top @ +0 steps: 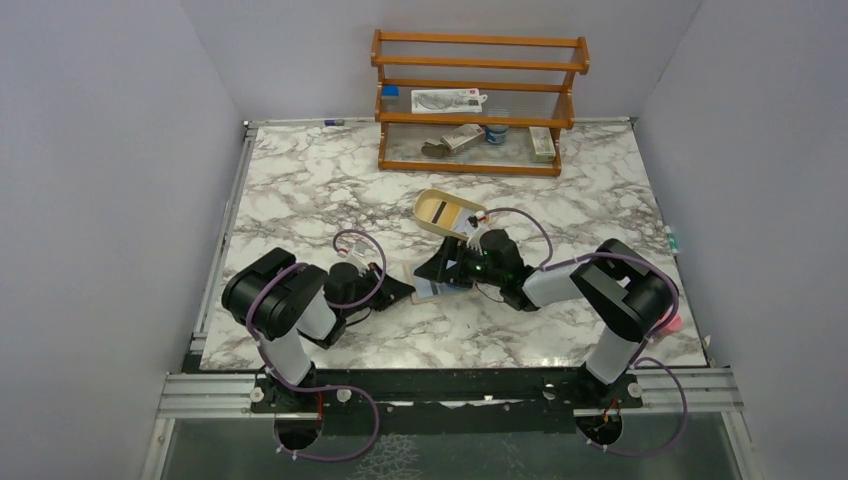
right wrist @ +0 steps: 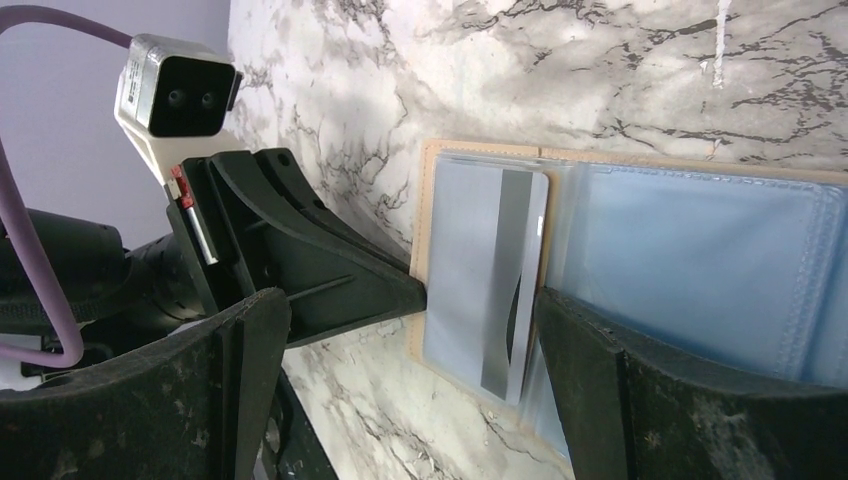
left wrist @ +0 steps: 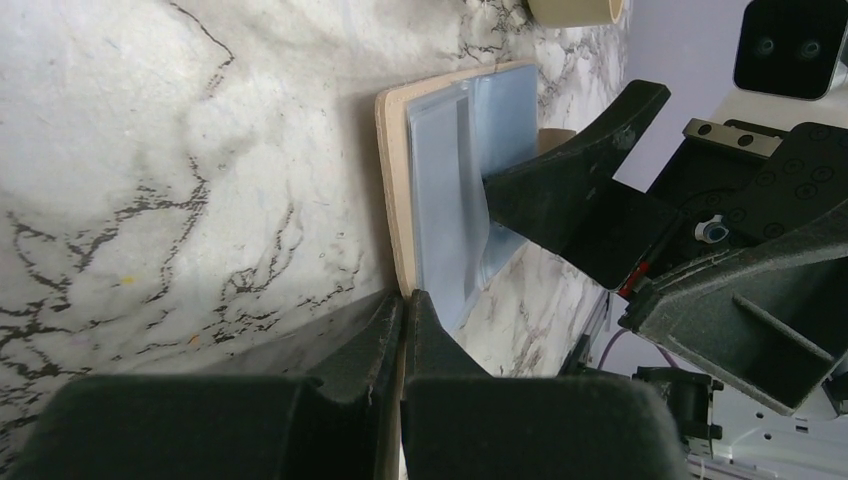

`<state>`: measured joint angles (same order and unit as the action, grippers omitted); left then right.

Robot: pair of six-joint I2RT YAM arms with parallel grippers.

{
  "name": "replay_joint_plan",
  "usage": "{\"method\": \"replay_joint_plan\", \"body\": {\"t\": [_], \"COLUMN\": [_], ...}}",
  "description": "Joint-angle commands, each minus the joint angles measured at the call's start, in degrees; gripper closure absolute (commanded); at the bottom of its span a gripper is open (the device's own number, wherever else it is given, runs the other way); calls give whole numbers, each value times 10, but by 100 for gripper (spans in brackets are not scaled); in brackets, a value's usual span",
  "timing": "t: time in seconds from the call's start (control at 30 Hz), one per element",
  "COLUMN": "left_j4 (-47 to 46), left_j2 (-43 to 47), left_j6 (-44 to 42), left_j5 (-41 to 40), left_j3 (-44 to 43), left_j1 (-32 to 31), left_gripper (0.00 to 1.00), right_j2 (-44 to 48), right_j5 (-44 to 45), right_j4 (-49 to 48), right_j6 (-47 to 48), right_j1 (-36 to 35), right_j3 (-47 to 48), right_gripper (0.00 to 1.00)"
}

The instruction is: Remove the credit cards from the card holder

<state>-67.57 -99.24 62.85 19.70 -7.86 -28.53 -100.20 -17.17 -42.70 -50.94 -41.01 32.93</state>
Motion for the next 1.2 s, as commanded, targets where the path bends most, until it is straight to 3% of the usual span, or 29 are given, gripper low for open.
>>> {"method": "replay_joint_plan", "body": {"t": [0.0, 0.2, 0.83, 1.17], "left_j4": [93, 89, 85, 84], "left_j2": [-33, -47, -55, -55], "left_j6": [-39, -43, -49, -53], "left_j5": [12, 19, 18, 16], "left_j3": [5, -2, -8, -13], "left_j1": [-11, -12, -16, -16], "left_gripper": [100, 100, 100, 100], "right_j2": [-18, -31, -76, -65], "right_j5": [91, 89, -95, -182], "right_j4": [154, 155, -90, -131], "right_j6": [44, 61, 23, 27], "right_j1": [1, 0, -32, -32], "right_j3": [-15, -8, -48, -39], "right_gripper": [0, 0, 2, 2]}}
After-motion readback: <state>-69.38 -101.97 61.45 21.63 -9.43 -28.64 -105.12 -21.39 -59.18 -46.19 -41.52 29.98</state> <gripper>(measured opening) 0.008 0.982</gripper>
